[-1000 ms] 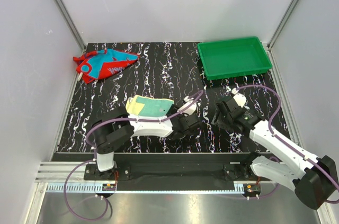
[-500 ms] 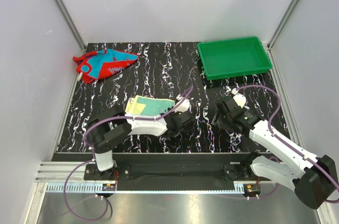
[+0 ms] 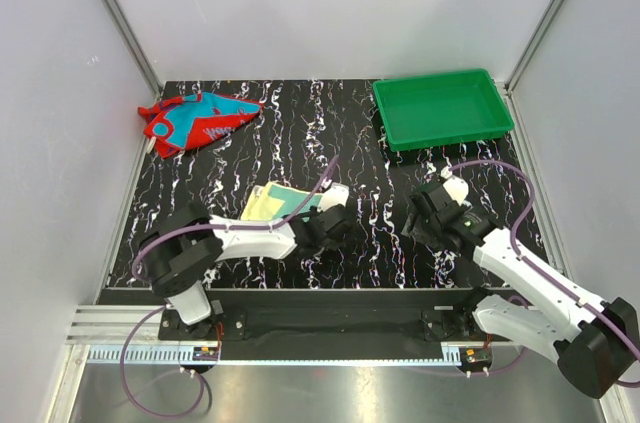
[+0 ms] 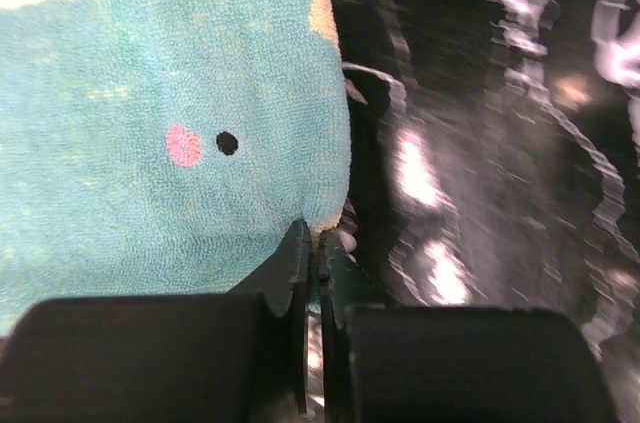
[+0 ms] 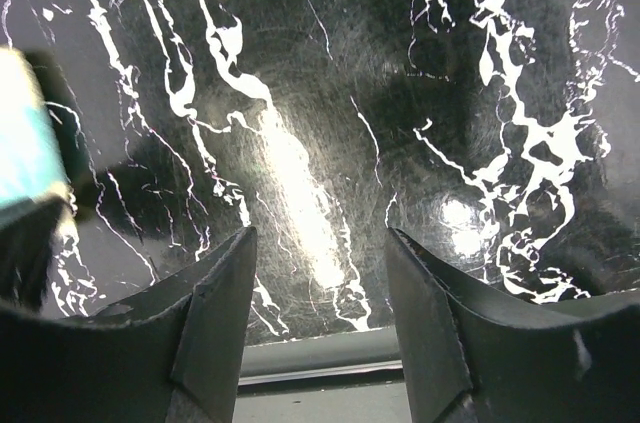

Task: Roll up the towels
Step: Roll the towel

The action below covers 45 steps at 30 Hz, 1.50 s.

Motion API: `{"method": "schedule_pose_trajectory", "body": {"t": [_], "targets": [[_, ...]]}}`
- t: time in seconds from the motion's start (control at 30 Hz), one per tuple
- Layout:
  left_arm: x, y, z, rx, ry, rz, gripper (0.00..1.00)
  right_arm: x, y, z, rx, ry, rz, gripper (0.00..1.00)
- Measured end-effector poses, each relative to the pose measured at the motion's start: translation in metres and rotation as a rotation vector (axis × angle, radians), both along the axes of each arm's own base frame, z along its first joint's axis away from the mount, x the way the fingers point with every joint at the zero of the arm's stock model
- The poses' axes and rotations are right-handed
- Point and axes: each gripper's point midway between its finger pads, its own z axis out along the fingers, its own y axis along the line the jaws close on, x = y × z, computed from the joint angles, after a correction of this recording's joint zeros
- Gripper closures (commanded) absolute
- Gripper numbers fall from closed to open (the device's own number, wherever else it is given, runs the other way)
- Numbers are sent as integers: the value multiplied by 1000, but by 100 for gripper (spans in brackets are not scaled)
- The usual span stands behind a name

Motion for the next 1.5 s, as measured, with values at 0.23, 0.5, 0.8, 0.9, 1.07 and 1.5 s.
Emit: {"method": "schedule_pose_trajectory", "body": {"t": [0.23,0.5,0.8,0.9,1.07,1.5], "targets": [[-27,-19,14,-208,97,-52,100,2,-1,11,-8,-14,2,37],[-48,-32,24,-459,196,-59,100,4,1,19,0,-25,19,36],[-59,-25,5,-664,329,29,100,6,35,26,127,-26,133,36],[-62,-23,5,-732,354,56,100,9,52,33,202,-42,186,36],[-65,-15,7,-846,401,112,100,9,83,34,331,-51,284,38],[-63,13,28,-1143,462,256,100,5,118,38,478,-64,415,40]]}}
